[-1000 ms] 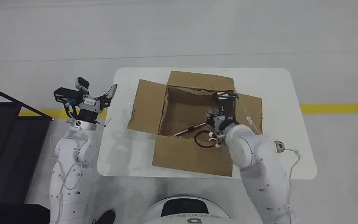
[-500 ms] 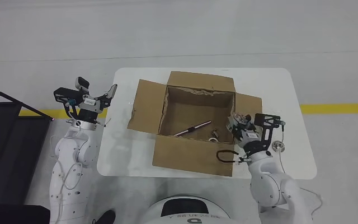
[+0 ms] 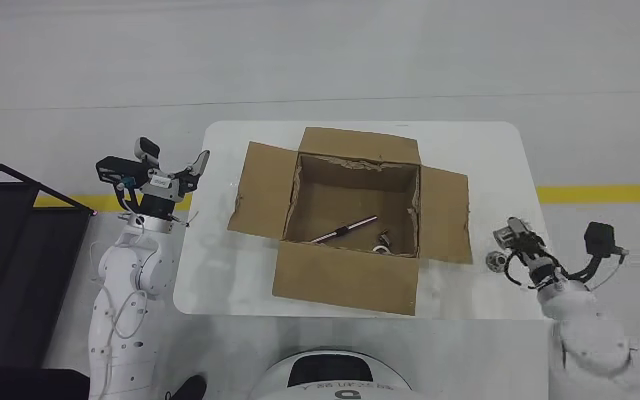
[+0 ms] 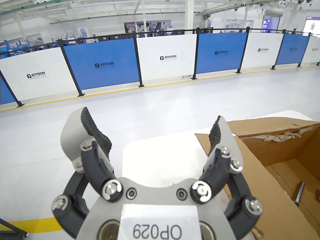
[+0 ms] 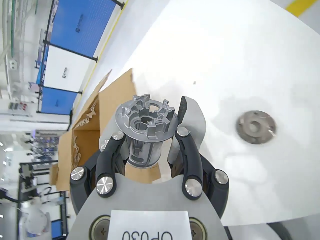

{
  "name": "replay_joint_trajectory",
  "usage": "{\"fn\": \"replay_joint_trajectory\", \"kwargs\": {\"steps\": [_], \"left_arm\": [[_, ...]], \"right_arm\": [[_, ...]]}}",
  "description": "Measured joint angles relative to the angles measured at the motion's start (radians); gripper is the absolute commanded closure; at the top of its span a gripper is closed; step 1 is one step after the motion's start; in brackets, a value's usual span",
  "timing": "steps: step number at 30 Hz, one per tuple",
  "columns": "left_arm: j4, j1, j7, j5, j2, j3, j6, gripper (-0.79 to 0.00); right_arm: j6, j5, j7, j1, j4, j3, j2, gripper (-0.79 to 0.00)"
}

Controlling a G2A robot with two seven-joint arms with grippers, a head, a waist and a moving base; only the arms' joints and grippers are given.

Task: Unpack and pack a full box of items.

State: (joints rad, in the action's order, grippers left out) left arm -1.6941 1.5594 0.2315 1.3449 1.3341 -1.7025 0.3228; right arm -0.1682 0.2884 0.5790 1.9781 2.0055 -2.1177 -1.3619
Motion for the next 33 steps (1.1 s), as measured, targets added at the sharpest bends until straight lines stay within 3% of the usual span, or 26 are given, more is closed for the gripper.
{"fn": "replay_joint_trajectory", "kwargs": {"steps": [3, 7, 14, 22, 33], "left_arm": [[0.000, 0.000, 0.000, 0.000, 0.000, 0.000, 0.000, -0.785], [0.000, 0.000, 0.000, 0.000, 0.000, 0.000, 0.000, -0.785], [0.000, 0.000, 0.000, 0.000, 0.000, 0.000, 0.000, -0.785], [0.000, 0.000, 0.000, 0.000, 0.000, 0.000, 0.000, -0.785], [0.000, 0.000, 0.000, 0.000, 0.000, 0.000, 0.000, -0.785]], "right_arm": [[-0.098, 0.064, 0.099, -0.083, -0.082, -0.014, 0.020, 0.000], [-0.155, 0.192, 0.224, -0.219, -0.204, 0.025, 0.046, 0.000], [-0.221, 0.330, 0.258, -0.353, -0.346, 0.104, 0.067, 0.000], [-0.221, 0.377, 0.238, -0.360, -0.388, 0.136, 0.075, 0.000], [-0.209, 0.393, 0.156, -0.282, -0.303, 0.177, 0.072, -0.015]]}}
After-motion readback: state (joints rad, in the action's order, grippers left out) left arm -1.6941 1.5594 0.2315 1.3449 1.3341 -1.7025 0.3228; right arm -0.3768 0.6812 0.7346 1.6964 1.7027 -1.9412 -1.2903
